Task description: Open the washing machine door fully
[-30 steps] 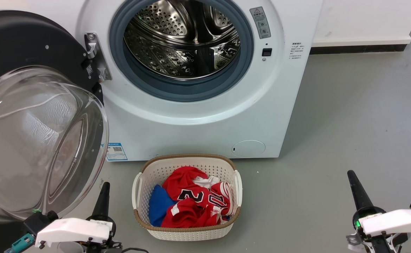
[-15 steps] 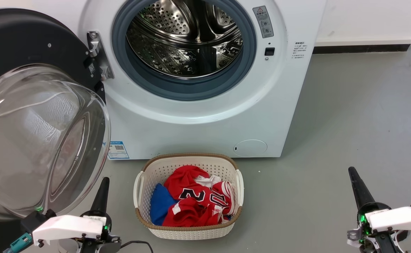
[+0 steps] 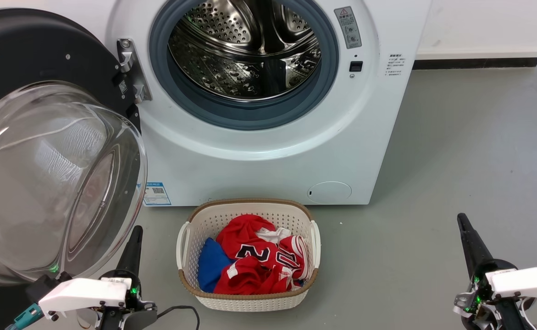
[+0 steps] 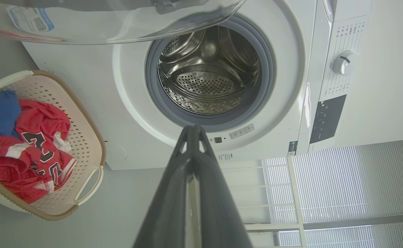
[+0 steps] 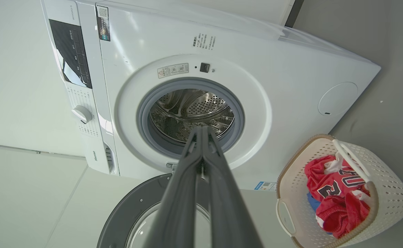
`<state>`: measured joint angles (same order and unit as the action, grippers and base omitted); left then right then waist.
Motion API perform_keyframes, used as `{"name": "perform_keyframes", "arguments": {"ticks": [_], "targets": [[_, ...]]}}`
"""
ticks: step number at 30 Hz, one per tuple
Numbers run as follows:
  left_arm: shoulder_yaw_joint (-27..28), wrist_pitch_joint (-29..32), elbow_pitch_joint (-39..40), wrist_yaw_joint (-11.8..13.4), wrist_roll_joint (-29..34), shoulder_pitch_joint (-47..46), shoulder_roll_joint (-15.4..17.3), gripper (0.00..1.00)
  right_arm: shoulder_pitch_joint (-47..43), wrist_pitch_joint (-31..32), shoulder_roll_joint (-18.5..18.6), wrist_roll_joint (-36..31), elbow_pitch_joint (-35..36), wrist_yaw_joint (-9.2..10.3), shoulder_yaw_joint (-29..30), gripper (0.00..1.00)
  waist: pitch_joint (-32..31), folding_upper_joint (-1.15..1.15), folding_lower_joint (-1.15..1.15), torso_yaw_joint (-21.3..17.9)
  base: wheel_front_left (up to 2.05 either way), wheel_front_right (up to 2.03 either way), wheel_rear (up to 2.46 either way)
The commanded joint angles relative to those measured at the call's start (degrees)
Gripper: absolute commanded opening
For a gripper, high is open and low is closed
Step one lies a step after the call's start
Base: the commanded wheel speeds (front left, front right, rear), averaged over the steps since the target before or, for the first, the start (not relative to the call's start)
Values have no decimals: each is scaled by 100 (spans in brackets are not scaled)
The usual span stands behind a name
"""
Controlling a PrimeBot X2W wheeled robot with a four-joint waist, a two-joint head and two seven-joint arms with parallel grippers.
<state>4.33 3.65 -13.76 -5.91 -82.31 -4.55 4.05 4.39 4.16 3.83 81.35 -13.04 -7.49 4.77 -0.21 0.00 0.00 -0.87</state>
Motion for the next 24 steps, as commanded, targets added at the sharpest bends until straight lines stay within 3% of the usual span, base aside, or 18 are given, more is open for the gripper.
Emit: {"name": "perform_keyframes", "arguments": {"ticks": [1, 24], "targets": [[47, 36, 6, -39, -103, -102, -12, 0, 100, 44, -15, 124, 2, 0, 22, 0, 2, 0, 0, 4, 0, 0, 0], [230, 280, -32, -167, -945, -185, -119, 0, 206, 210, -77, 1064, -100, 0, 141, 0, 35, 0, 0, 78, 0, 0, 0]]}}
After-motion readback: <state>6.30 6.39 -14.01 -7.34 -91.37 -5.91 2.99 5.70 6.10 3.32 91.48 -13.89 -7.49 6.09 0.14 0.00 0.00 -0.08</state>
